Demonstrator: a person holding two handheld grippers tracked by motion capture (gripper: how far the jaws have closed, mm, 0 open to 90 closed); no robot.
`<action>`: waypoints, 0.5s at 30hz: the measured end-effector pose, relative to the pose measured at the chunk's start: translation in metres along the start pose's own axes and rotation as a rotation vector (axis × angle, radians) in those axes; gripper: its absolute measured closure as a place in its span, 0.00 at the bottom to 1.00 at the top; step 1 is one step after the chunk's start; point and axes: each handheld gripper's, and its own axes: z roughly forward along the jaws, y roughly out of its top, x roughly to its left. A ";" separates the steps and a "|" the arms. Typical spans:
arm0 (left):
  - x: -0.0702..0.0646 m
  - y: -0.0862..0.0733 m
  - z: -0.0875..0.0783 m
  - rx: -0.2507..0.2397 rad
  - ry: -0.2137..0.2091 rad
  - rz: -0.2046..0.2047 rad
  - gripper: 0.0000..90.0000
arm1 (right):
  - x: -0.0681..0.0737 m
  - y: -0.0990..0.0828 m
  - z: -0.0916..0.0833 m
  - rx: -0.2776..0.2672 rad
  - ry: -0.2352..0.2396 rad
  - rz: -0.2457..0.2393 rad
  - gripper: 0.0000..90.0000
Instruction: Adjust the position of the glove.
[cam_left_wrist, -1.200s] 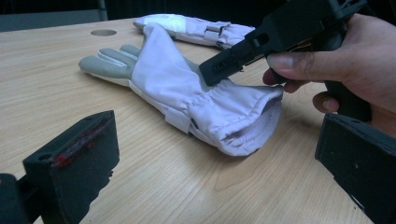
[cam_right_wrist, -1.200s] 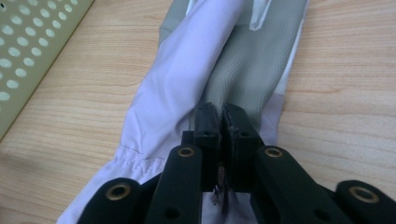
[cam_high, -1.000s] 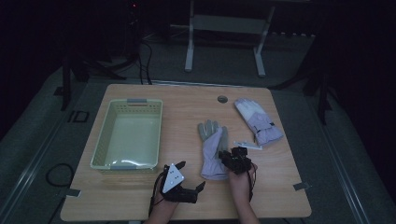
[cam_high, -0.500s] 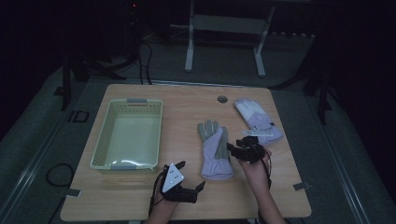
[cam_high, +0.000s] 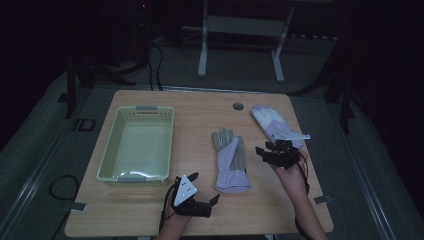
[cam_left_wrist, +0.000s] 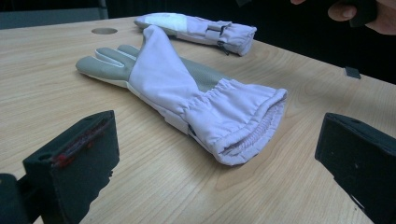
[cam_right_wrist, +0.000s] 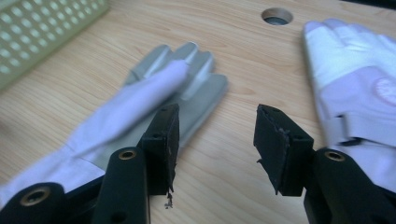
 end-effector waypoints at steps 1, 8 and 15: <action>0.000 0.000 0.000 0.000 0.000 -0.001 0.00 | -0.004 0.000 -0.001 -0.004 -0.006 -0.009 0.55; 0.000 0.000 0.000 -0.001 0.004 0.002 0.00 | -0.034 0.006 -0.006 0.008 -0.028 -0.041 0.55; 0.000 0.000 0.000 0.000 0.006 -0.006 0.00 | -0.075 0.017 -0.017 -0.034 -0.072 -0.012 0.60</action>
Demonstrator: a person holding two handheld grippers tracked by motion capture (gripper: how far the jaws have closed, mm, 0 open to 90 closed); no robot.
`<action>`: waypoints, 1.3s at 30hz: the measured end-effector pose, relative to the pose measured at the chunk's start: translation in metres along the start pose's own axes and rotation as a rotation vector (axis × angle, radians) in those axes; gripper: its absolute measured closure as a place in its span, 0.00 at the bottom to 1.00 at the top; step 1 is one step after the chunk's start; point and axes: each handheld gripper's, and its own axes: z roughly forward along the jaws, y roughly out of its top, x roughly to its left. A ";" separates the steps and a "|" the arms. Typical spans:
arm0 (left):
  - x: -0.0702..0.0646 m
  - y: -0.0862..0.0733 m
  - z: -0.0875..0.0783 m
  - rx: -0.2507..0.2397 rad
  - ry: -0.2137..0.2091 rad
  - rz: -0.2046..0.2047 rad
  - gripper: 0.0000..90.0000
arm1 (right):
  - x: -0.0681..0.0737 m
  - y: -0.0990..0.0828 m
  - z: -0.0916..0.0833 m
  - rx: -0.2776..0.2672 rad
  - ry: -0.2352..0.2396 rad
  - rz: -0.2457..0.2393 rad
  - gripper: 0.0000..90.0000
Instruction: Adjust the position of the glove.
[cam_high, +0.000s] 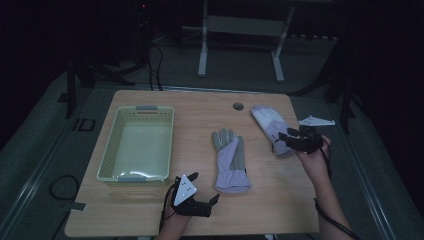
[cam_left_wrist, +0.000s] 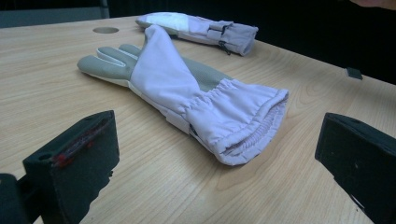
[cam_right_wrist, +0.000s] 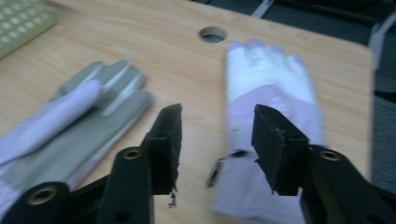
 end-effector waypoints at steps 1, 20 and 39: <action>0.000 0.000 0.000 -0.001 -0.001 -0.002 0.00 | -0.005 0.001 0.000 -0.003 0.000 0.007 0.60; -0.003 0.000 0.001 -0.001 0.046 0.019 0.00 | -0.054 0.010 0.061 0.120 -0.040 0.049 0.55; -0.002 -0.001 -0.001 -0.011 0.066 0.002 0.00 | -0.073 -0.001 0.125 0.285 0.010 0.040 0.52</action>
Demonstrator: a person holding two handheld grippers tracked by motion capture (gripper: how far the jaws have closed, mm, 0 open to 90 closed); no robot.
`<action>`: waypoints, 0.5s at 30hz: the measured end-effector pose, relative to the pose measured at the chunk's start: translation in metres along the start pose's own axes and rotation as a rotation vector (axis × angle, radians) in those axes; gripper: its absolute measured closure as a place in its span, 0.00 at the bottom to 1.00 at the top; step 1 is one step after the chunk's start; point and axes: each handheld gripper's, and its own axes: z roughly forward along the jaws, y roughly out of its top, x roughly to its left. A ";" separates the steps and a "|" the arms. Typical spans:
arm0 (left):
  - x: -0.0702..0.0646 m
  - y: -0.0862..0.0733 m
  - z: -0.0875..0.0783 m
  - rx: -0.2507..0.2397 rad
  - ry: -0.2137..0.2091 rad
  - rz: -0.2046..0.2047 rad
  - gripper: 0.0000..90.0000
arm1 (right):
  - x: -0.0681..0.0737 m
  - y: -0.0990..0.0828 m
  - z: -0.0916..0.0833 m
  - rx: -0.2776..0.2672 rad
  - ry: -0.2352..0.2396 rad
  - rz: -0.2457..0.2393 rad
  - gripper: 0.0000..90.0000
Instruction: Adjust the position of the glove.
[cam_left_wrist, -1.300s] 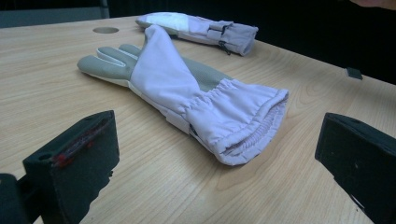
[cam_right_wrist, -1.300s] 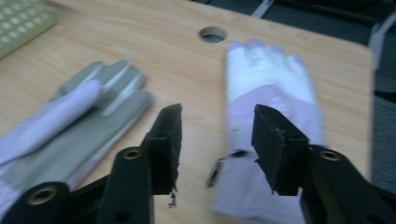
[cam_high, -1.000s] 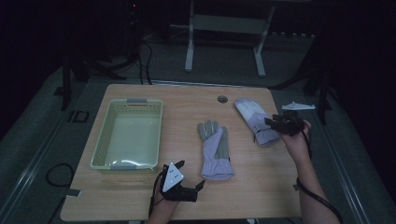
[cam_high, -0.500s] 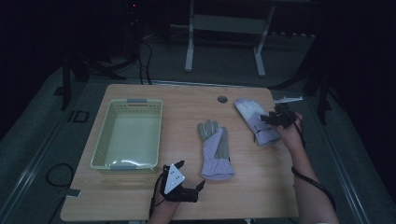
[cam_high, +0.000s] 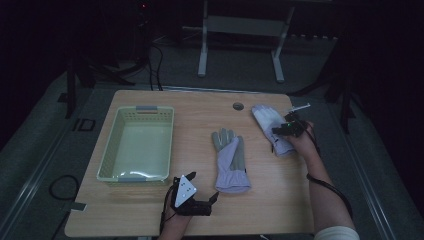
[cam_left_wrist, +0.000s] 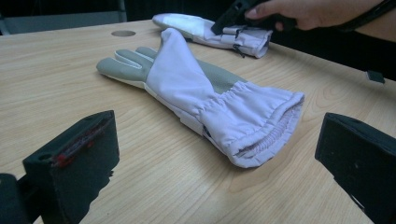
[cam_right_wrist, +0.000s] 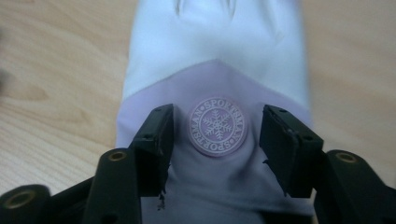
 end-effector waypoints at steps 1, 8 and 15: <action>0.000 0.000 0.000 0.000 0.000 -0.001 0.00 | -0.003 -0.002 0.002 -0.001 0.024 0.031 0.54; -0.001 0.000 0.000 0.001 0.001 0.005 0.00 | -0.004 -0.003 0.002 0.000 0.066 0.038 0.69; 0.000 0.000 0.000 0.003 -0.002 -0.001 0.00 | 0.004 -0.004 -0.006 -0.026 0.035 0.085 0.86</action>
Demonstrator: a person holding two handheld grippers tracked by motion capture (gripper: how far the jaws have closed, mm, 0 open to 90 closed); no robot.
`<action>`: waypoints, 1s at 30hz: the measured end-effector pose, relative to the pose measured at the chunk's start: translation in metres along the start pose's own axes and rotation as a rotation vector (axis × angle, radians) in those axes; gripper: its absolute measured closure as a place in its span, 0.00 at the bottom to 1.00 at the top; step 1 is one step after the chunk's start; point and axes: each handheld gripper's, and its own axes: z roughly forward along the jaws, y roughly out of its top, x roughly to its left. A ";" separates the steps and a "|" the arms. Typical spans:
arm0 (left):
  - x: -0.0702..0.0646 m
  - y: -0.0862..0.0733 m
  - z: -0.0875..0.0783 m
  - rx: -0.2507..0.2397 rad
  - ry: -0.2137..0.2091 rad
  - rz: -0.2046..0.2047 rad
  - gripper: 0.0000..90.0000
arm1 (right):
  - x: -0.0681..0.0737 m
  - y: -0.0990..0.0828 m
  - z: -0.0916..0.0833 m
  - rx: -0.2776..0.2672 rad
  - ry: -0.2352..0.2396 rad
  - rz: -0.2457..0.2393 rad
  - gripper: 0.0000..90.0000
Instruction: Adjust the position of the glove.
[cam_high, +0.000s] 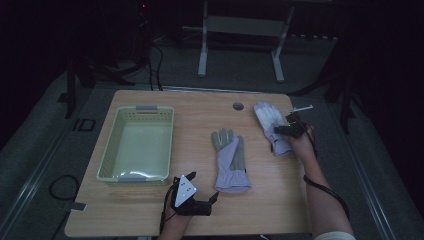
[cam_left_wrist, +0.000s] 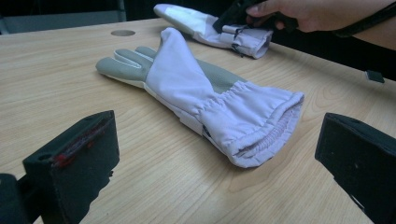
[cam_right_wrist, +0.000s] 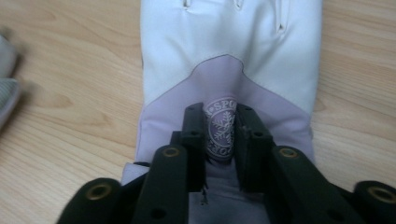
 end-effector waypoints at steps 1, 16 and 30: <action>0.000 0.000 0.000 0.001 0.000 0.000 0.00 | 0.001 0.000 -0.003 -0.011 -0.009 0.007 0.86; -0.002 0.000 0.000 0.003 0.002 0.024 0.00 | 0.025 -0.011 -0.076 -0.167 -0.044 0.064 0.88; -0.005 0.000 -0.001 0.001 0.021 0.057 0.00 | 0.067 -0.067 -0.163 -0.270 -0.149 0.168 0.89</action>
